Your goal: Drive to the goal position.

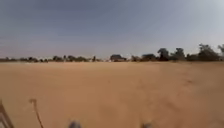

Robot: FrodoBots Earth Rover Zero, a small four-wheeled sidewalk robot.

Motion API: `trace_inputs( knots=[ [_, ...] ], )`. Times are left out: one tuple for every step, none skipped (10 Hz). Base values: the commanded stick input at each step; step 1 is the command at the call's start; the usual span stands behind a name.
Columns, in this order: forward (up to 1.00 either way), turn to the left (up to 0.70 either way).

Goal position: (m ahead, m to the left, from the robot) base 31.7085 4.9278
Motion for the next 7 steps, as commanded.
trace_inputs(
  knots=[
    [1.00, 0.00],
    [1.00, 0.00],
    [1.00, 0.00],
    [1.00, 0.00],
    [1.00, 0.00],
    [1.00, 0.00],
    [1.00, 0.00]
  ],
)
